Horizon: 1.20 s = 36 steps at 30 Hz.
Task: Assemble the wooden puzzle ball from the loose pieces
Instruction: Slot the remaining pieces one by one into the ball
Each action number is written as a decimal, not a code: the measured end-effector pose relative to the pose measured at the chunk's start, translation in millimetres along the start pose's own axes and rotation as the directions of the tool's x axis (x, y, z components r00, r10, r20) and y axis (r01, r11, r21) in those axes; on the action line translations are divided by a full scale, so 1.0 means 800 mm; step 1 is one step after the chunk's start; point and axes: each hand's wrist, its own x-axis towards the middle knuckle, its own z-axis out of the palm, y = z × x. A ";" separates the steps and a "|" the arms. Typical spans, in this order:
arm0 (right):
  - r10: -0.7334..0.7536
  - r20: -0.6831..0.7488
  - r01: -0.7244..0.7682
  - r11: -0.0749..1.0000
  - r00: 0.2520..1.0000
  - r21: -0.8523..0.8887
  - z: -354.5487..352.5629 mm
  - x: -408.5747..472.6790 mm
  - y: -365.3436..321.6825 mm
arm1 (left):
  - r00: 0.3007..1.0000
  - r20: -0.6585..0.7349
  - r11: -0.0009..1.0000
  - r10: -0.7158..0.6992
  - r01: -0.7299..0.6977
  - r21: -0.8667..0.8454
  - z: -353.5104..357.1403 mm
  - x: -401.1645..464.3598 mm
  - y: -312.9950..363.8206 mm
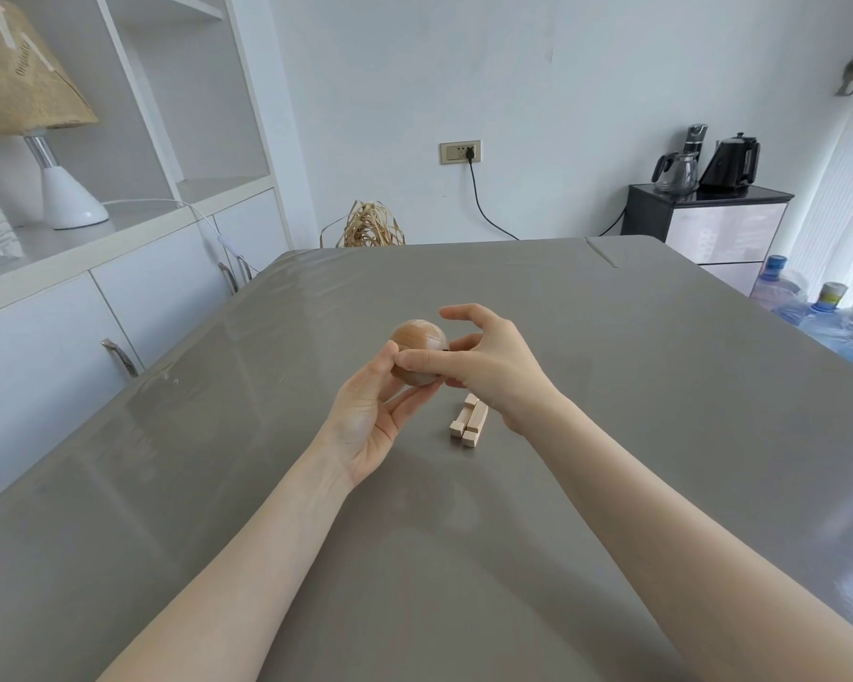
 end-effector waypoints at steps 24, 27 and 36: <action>-0.010 0.203 -0.078 0.904 0.979 0.420 -0.024 -0.001 0.007 | 0.923 0.280 0.760 -0.265 0.378 -0.528 -0.002 -0.007 0.009; -0.008 0.180 -0.081 0.874 0.984 0.479 -0.022 -0.001 0.008 | 0.910 0.310 0.735 -0.277 0.408 -0.542 -0.002 -0.007 0.009; 0.056 0.120 -0.111 0.842 0.991 0.528 -0.026 0.004 0.013 | 0.953 0.184 0.894 -0.242 0.293 -0.340 0.006 -0.005 0.014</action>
